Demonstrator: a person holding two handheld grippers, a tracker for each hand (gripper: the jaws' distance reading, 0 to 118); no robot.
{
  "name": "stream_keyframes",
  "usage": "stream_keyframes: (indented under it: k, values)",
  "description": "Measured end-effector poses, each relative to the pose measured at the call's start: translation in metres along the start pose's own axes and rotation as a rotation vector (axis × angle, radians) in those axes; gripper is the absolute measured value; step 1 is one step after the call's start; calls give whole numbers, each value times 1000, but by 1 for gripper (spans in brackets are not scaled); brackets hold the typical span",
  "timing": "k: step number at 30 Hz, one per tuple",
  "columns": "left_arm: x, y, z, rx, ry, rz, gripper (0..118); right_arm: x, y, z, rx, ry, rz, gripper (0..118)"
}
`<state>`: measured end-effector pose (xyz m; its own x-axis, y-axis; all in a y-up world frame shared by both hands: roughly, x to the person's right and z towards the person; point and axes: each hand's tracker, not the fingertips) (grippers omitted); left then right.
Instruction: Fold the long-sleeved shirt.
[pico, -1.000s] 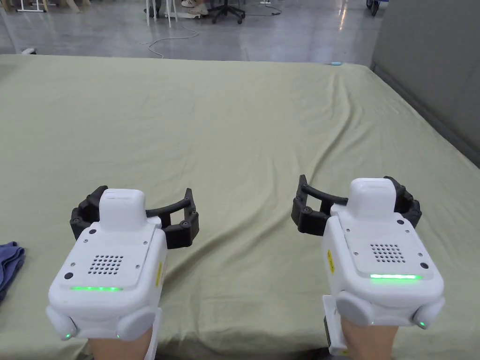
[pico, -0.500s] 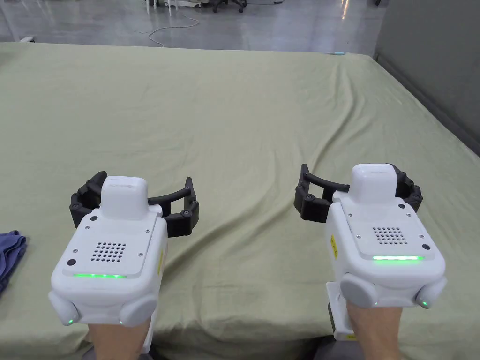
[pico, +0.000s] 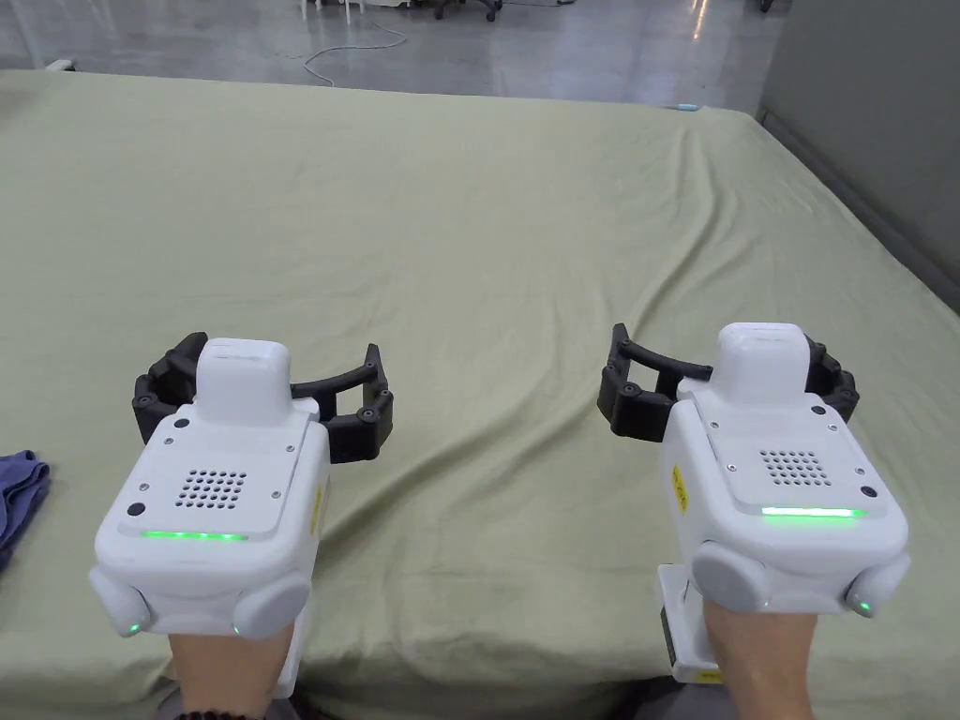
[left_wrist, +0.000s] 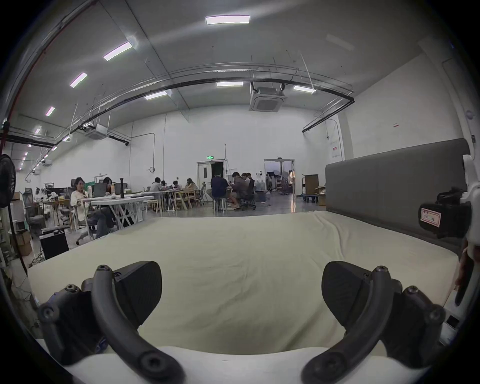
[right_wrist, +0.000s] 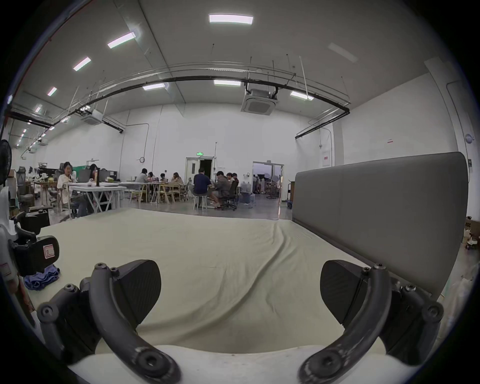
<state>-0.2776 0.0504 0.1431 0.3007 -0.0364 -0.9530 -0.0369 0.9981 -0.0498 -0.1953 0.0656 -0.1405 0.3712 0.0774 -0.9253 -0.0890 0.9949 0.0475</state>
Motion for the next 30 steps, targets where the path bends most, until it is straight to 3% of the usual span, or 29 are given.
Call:
stream_keyframes:
  k: [30]
  values:
    - [10, -9, 6, -20, -34, -11, 118, 10, 0, 6, 8, -21, -17, 118]
